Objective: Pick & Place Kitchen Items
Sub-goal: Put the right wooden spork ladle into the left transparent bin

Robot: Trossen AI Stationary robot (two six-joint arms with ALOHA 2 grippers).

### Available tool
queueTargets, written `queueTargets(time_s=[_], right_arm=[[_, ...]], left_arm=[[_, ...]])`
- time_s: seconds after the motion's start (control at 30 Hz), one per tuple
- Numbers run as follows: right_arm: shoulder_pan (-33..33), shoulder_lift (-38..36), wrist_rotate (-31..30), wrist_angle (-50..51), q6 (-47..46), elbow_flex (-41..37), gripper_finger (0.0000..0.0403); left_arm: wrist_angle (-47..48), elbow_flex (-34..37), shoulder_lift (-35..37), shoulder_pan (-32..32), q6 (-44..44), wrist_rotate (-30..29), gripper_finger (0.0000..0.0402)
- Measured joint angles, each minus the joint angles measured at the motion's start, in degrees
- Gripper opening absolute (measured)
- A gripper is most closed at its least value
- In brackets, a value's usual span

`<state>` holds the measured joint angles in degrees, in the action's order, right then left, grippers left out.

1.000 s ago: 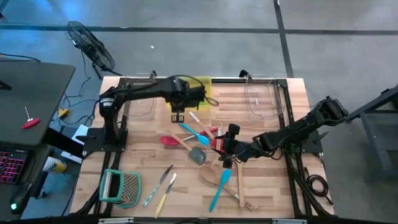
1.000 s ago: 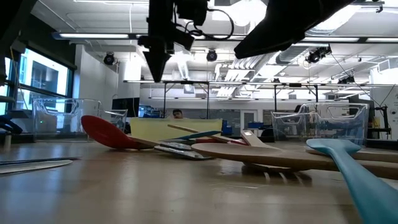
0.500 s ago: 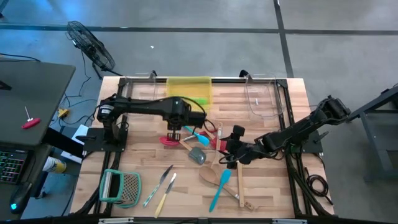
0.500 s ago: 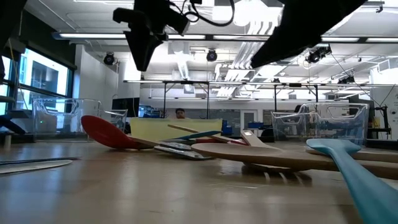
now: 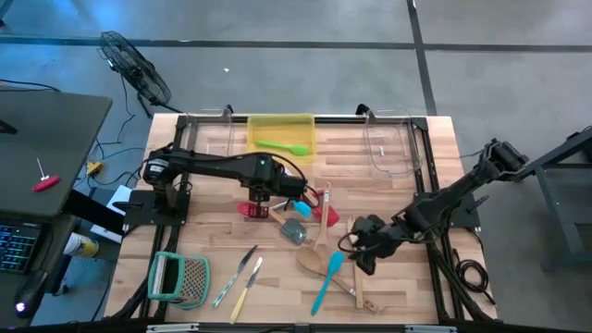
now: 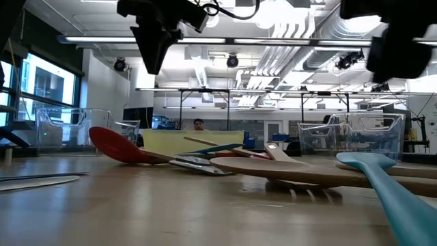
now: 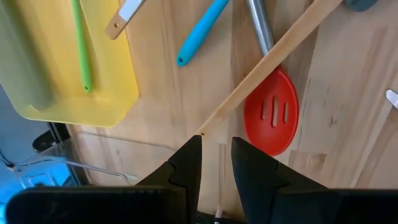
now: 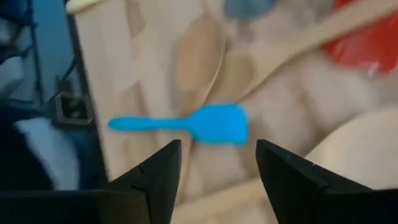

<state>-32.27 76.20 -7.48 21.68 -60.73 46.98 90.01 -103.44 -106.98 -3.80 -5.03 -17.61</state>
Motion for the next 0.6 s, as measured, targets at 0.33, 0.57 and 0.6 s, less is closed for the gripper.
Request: queueTargets(time_s=[0.33,0.57,0.6], right_arm=[[-3.46,0.0,16.02,-2.26,-13.8,0.0,0.0165],[-3.31,0.02,15.55,-2.11,-27.35,0.0,0.0178],[-3.3,0.02,15.53,-2.07,-28.84,0.0,0.0184]], left_arm=[[-0.01,0.0,0.0,-0.32,-3.75,1.75,0.0083],[-0.09,0.0,0.0,-0.86,-4.04,1.72,0.0083],[-0.1,0.0,0.0,-0.85,-4.03,1.65,0.0083]])
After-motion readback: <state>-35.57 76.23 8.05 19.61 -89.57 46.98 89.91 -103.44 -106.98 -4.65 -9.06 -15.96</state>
